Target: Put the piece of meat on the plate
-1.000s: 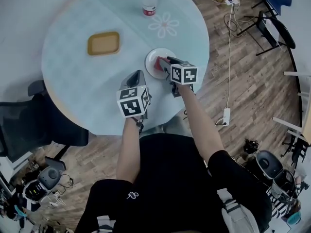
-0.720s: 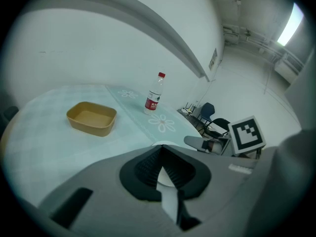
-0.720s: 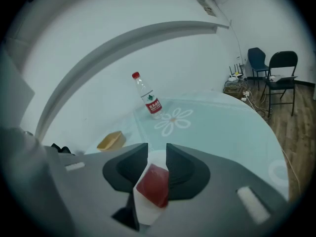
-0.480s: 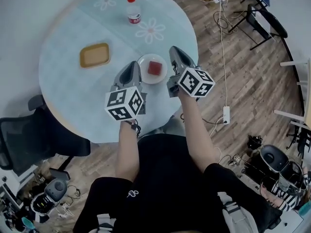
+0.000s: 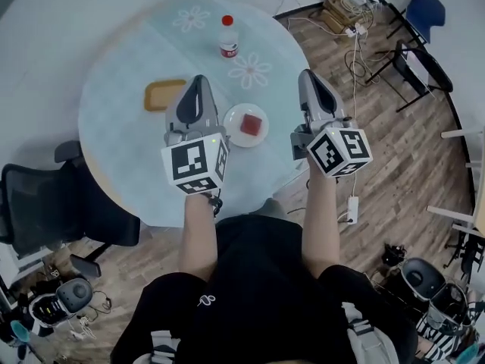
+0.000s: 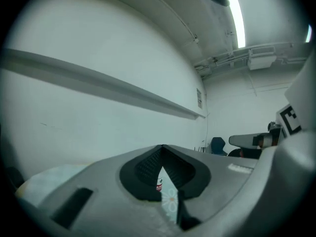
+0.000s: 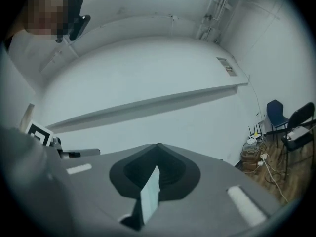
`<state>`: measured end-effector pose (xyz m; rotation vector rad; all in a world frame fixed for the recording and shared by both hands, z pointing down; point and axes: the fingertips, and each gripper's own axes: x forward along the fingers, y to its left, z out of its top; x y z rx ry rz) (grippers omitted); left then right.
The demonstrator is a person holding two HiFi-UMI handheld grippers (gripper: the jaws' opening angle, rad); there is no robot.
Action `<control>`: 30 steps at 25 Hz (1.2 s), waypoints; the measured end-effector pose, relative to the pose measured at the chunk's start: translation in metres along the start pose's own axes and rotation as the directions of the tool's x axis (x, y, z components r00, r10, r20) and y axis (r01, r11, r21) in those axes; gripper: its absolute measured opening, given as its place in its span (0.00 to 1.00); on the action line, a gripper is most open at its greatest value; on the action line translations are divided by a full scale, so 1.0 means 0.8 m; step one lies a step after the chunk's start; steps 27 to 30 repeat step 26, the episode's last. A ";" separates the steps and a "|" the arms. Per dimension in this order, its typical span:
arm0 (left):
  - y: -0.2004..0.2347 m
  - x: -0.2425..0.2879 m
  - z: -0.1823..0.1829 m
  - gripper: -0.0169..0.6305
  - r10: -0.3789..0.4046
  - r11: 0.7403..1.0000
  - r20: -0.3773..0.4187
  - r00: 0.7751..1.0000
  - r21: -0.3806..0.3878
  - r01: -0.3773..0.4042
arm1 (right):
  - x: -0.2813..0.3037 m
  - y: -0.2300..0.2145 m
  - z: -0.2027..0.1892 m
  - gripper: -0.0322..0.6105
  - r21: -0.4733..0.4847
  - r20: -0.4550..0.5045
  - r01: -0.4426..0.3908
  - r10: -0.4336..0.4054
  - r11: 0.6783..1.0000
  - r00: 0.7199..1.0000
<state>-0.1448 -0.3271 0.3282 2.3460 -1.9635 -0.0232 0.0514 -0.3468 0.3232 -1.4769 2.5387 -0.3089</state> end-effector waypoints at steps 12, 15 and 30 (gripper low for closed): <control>0.034 -0.035 -0.001 0.02 0.052 0.999 -0.033 0.998 -0.007 -0.052 | 0.016 0.062 -0.021 0.06 -0.111 -0.093 -0.053 0.043 0.992 0.995; 0.033 -0.037 -0.002 0.02 0.038 0.999 -0.033 0.999 -0.011 -0.039 | 0.013 0.067 -0.023 0.06 -0.134 -0.097 -0.045 0.032 0.990 0.995; -0.002 -0.041 -0.011 0.02 -0.011 1.000 -0.056 0.998 -0.003 0.011 | -0.016 0.064 -0.017 0.06 -0.184 -0.100 -0.027 0.009 0.983 0.995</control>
